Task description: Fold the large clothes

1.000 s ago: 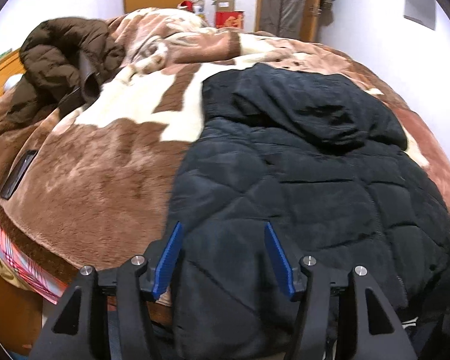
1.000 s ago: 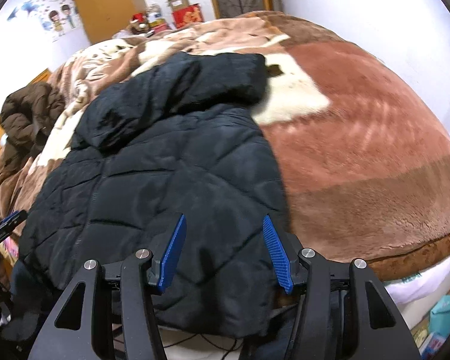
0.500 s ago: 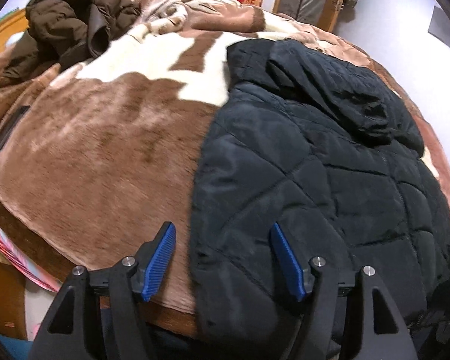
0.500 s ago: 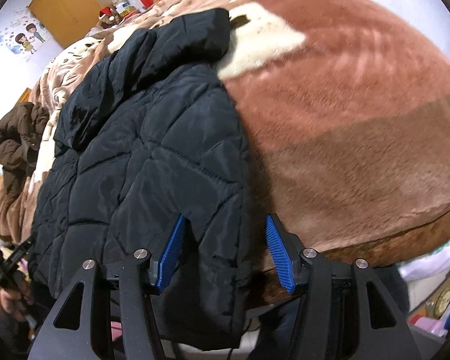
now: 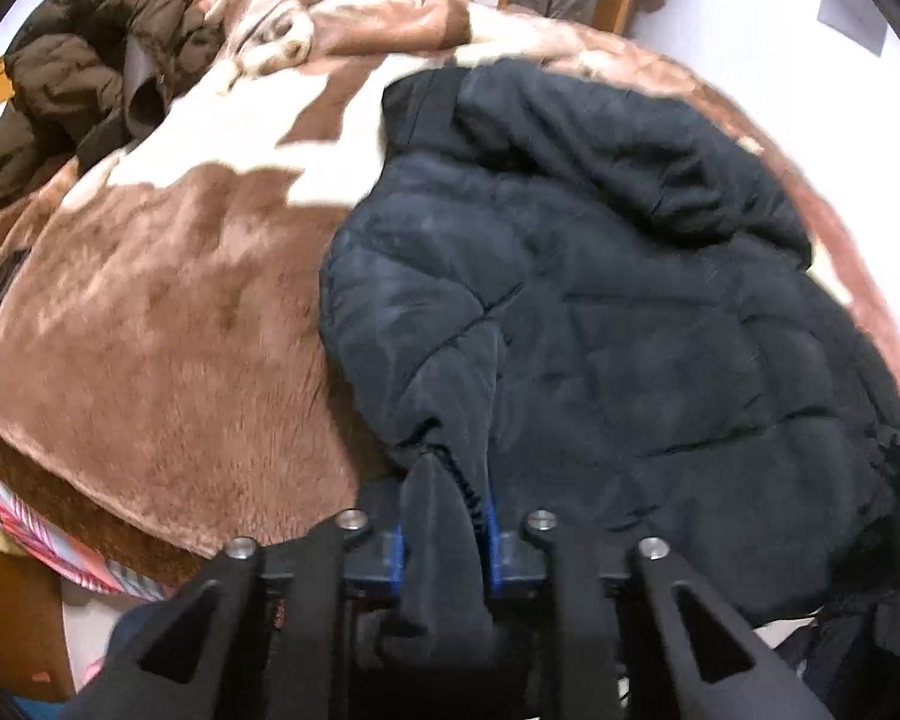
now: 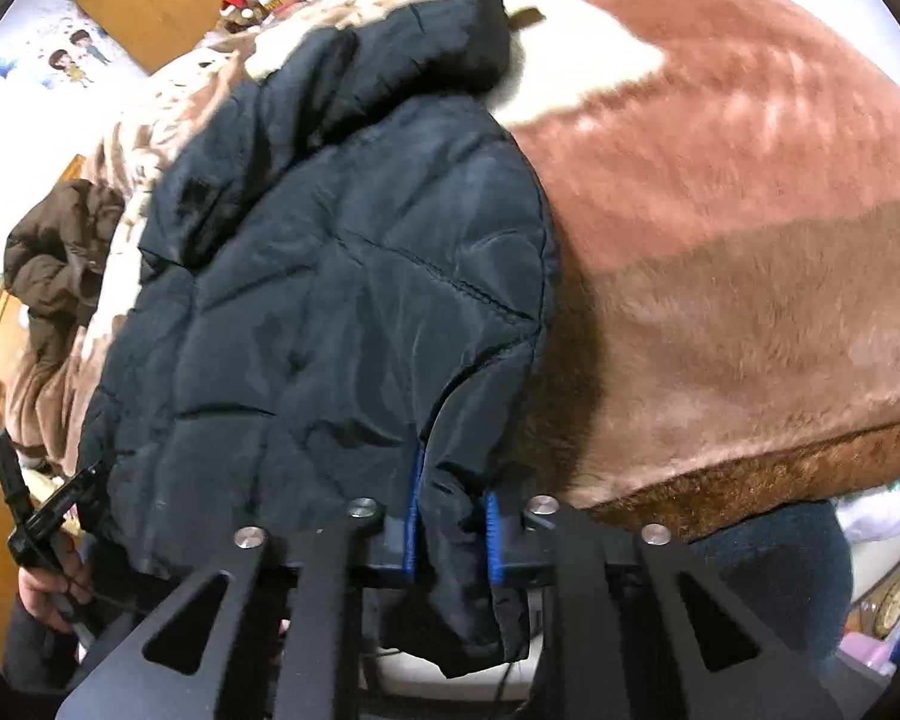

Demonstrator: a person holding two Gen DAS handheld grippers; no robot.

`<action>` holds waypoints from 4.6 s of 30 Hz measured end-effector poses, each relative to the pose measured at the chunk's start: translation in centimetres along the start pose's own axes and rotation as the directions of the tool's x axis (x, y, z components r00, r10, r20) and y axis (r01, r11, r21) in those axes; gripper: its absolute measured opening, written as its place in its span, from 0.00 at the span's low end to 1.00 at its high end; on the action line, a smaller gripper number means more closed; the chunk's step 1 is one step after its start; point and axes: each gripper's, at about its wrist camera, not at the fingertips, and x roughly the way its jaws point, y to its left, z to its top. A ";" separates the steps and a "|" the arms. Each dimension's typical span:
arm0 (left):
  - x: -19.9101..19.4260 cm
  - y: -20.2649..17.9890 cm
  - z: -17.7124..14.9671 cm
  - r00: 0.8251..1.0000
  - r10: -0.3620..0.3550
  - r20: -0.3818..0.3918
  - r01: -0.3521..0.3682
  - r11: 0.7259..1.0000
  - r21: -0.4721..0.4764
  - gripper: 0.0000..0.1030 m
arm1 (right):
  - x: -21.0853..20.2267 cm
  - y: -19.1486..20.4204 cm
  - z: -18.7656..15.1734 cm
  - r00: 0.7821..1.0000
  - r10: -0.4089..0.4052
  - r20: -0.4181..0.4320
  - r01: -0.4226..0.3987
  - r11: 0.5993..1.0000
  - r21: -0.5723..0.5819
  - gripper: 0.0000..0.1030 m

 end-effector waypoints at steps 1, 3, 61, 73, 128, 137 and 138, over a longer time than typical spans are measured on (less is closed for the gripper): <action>-1.1 0.1 0.6 0.999 -0.027 0.028 0.027 1.000 -0.015 0.16 | -0.9 0.3 0.3 1.000 0.021 0.023 -0.021 1.000 -0.001 0.13; -3.1 0.3 1.8 0.996 -0.047 0.073 0.049 0.998 -0.033 0.15 | -3.2 0.9 1.1 0.995 0.059 0.077 -0.059 0.998 -0.010 0.12; 6.0 4.4 24.9 0.973 -0.118 0.196 0.172 0.942 -0.288 0.70 | 3.9 -0.2 27.8 0.952 0.280 0.126 -0.299 0.938 0.177 0.49; 5.1 -1.9 22.0 0.961 -0.198 0.195 0.216 0.973 -0.079 0.74 | 1.0 5.1 24.6 0.952 0.190 0.238 -0.181 0.982 -0.059 0.59; 17.8 -12.9 24.5 0.987 -0.123 0.101 0.108 0.983 0.147 0.80 | 16.3 11.5 24.9 0.983 -0.092 0.159 0.141 0.932 -0.333 0.51; 20.6 -13.5 23.7 0.989 -0.083 0.123 0.065 0.988 0.143 0.80 | 19.4 10.8 24.9 0.977 -0.103 0.189 0.164 0.926 -0.341 0.51; 20.6 -13.6 23.6 0.989 -0.074 0.129 0.055 0.988 0.146 0.80 | 19.5 10.7 24.7 0.976 -0.106 0.192 0.168 0.925 -0.342 0.51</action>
